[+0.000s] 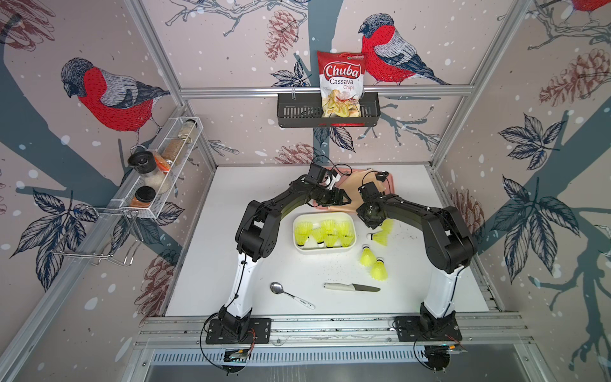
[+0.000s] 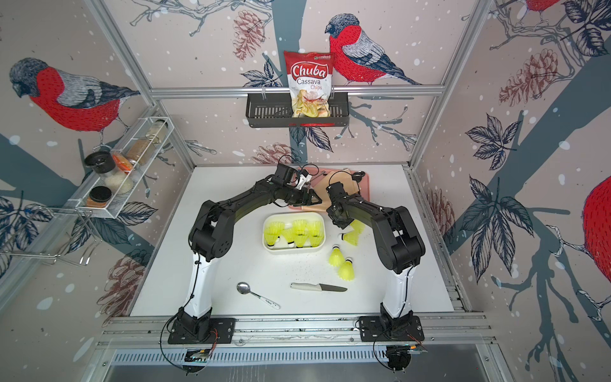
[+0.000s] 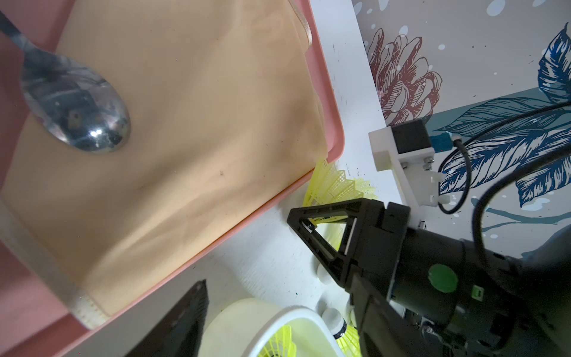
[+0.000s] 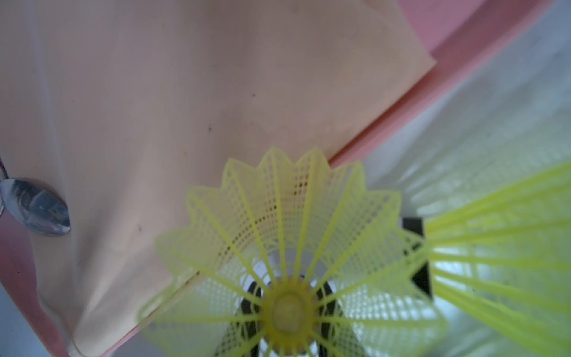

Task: Put the shuttlecocks into the storage box
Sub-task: Pick up the shuttlecock at the center of the board, then place the shuttlecock in the storage box.

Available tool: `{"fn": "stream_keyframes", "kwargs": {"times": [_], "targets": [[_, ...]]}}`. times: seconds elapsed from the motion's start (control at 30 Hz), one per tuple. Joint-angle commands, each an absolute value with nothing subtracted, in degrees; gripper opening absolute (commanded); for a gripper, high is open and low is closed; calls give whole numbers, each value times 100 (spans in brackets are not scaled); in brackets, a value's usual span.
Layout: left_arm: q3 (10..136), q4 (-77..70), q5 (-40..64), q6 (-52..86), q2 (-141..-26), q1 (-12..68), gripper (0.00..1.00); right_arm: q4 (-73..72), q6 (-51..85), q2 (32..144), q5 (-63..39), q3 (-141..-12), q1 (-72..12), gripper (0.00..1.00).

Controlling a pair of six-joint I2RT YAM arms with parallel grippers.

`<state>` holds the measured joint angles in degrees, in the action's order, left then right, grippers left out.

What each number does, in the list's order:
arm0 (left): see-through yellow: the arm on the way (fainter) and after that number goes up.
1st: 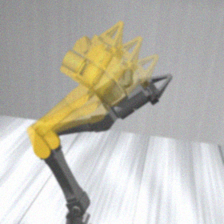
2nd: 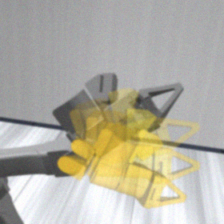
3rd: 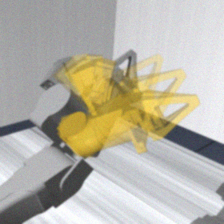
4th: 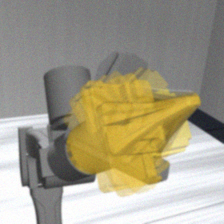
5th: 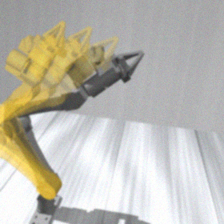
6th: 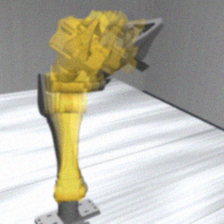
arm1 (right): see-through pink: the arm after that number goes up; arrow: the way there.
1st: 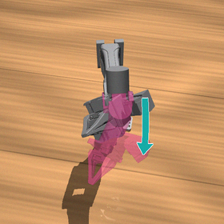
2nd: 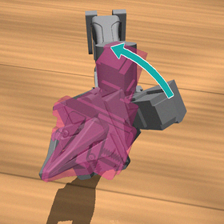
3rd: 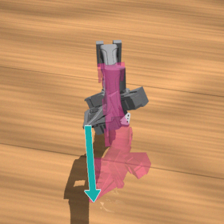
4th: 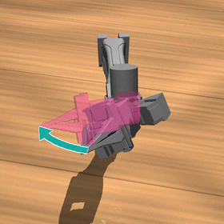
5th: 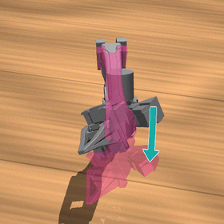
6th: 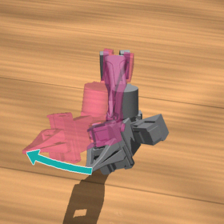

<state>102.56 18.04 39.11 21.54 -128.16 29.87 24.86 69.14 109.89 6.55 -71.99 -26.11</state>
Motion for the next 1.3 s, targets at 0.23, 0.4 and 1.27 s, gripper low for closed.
{"fn": "stream_keyframes", "kwargs": {"times": [0.23, 0.4, 1.27], "targets": [[10288, 1816, 3856, 2229, -12428, 3011, 75, 2861, 6522, 10372, 971, -7395, -2761, 27], [9785, 1469, 3770, 2779, -11737, 2863, 75, 2897, 5810, 9890, 1145, -7542, -2930, 27], [5682, 2029, 2852, 3772, -7593, 2534, 75, 3678, 3647, 9893, 380, -8064, -4674, 29]]}}
